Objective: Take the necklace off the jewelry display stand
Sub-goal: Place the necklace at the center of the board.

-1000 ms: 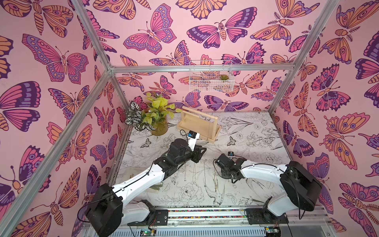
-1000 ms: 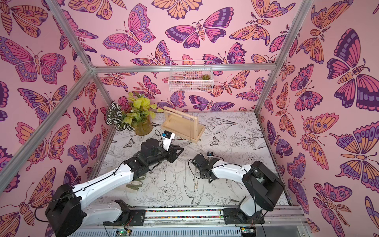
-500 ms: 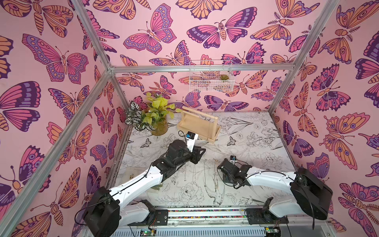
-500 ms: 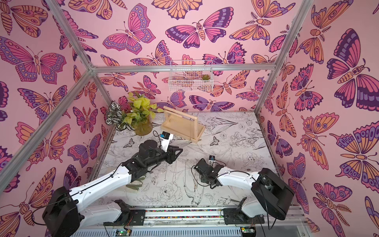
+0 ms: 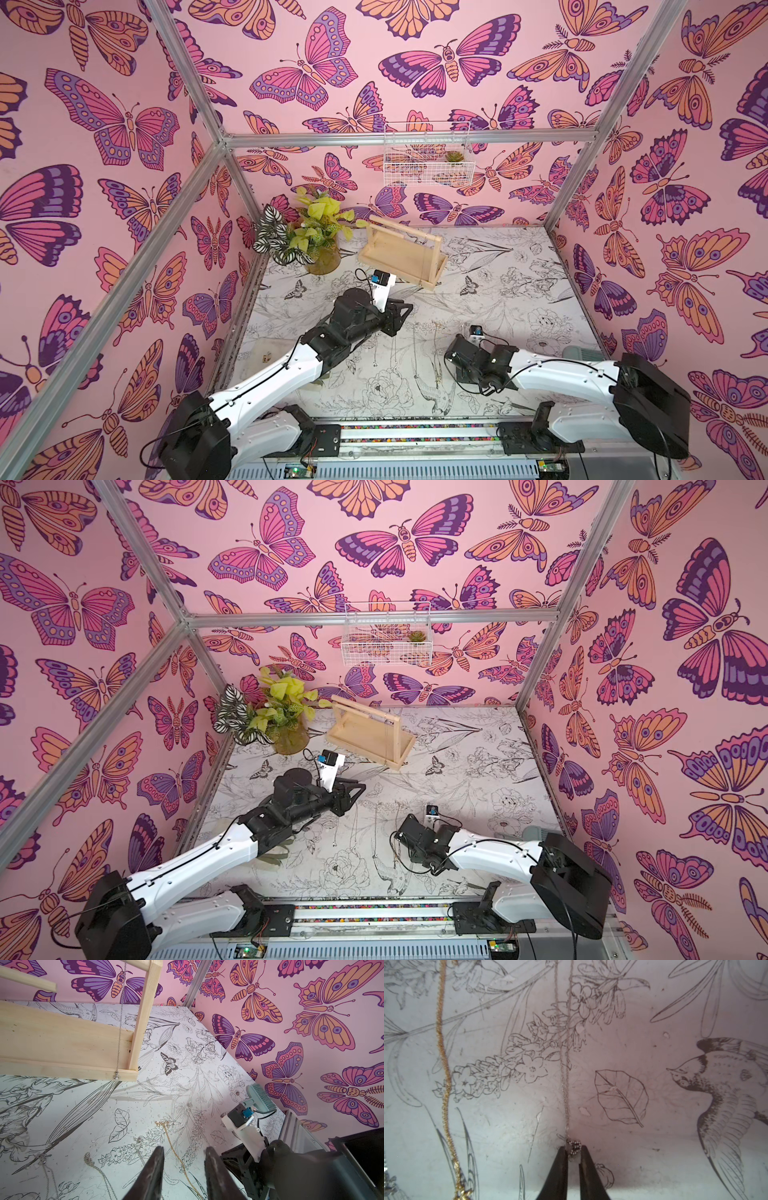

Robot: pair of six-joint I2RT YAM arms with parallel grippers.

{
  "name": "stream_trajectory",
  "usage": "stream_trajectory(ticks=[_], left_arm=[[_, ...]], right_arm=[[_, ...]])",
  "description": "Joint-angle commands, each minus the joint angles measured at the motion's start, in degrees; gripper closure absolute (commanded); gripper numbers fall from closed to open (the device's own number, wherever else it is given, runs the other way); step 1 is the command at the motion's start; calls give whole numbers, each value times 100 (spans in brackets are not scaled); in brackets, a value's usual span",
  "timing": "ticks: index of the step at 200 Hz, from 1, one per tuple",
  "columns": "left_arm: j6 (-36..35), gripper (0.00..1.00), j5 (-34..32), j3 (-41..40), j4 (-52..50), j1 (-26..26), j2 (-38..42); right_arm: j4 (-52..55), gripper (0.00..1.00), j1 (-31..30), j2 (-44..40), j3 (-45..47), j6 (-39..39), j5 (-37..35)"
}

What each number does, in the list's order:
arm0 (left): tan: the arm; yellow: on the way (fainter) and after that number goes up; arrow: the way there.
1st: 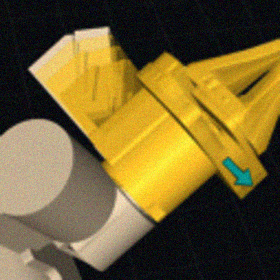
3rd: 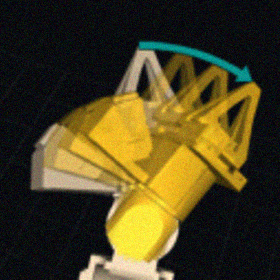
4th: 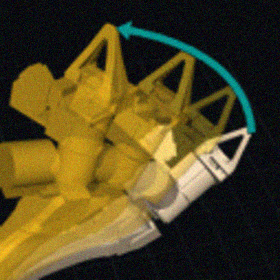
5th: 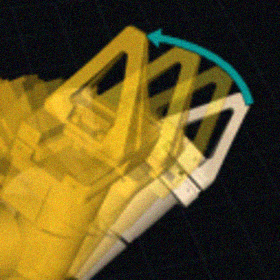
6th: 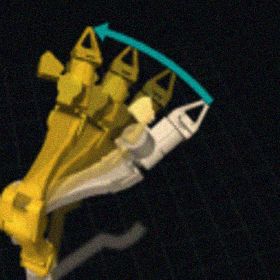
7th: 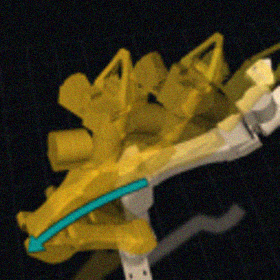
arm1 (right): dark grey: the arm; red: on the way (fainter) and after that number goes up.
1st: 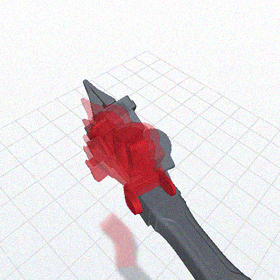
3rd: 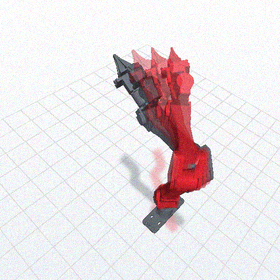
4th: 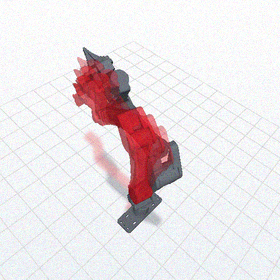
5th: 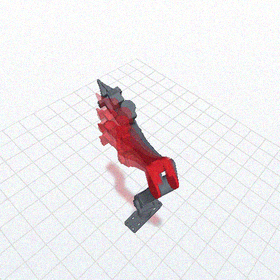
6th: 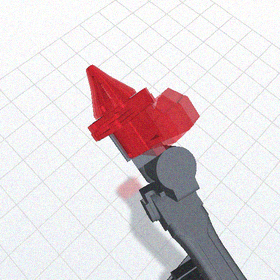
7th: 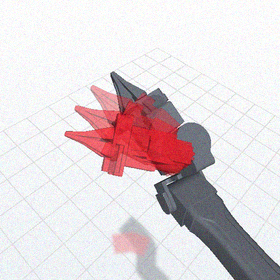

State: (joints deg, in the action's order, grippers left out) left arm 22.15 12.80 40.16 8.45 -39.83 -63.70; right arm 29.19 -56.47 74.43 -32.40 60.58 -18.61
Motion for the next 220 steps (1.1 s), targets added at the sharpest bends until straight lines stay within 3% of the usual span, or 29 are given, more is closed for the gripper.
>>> stream_trajectory(ticks=[1,54,108,220], left_arm=[[52,64,-75,-96,-79,-44,121],[65,64,-111,-110,-124,-77,161],[35,63,-88,-8,-155,-95,60],[-264,62,-251,374,-345,-86,-373]], right_arm=[[287,82,-139,-107,67,225,-161],[449,80,-309,-356,12,306,-367],[928,72,-278,-167,-477,25,-1222],[139,68,768,634,-785,-1210,-541]])
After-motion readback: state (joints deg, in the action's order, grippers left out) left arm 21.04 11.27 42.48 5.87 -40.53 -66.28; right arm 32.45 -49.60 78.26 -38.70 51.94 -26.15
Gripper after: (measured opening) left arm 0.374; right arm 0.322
